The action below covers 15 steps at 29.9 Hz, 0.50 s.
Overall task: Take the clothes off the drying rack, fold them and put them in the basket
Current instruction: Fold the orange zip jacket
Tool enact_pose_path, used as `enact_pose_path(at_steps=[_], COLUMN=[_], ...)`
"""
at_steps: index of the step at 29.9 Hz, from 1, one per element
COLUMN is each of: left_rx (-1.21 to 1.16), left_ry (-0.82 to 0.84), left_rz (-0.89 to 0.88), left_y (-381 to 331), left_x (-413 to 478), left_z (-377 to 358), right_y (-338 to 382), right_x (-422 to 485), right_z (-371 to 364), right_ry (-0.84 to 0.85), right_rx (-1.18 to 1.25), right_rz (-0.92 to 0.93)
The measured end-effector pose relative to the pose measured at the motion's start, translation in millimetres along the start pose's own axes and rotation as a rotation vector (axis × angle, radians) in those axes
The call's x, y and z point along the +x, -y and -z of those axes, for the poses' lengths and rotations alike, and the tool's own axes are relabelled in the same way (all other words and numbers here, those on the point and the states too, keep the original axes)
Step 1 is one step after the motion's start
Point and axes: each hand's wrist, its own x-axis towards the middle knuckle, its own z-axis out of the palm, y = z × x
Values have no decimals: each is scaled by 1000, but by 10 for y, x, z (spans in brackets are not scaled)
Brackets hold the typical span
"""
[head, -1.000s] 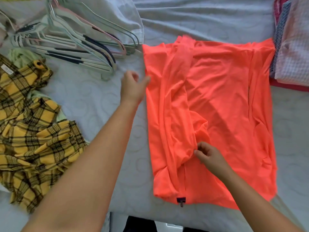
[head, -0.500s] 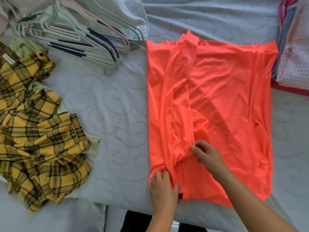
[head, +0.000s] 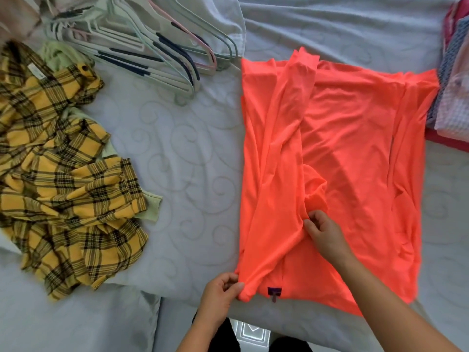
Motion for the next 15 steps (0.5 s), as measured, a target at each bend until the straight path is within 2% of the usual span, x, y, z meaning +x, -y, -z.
enact_pose_path(at_steps=[3,5,7,8,10,12,15], left_rx=[134,447,882,1037,1041,1018,1057], left_ry=[-64,-46,-185,-287,-406,-319,-202], left_rz=[-13,-53,-178,-314,-637,-874,-913], left_y=[-16,-74,-225,-286,-356,-440,-566], left_x=[18,24,12,21,79,188,353], left_z=[-33,-31,-18,-36,-138,-284,-420], right_y=[32,129,300,408,641,892,1243], right_x=[16,55,174,282,609,1035,1681], right_z=[13,63,153,206,304,394,490], right_ry=[51,35,-69,-133,-250,-338,-423], right_rx=[-9,38,16,-22,-60,-44,-23], right_rz=[-97,-101,6,61,119,136,134])
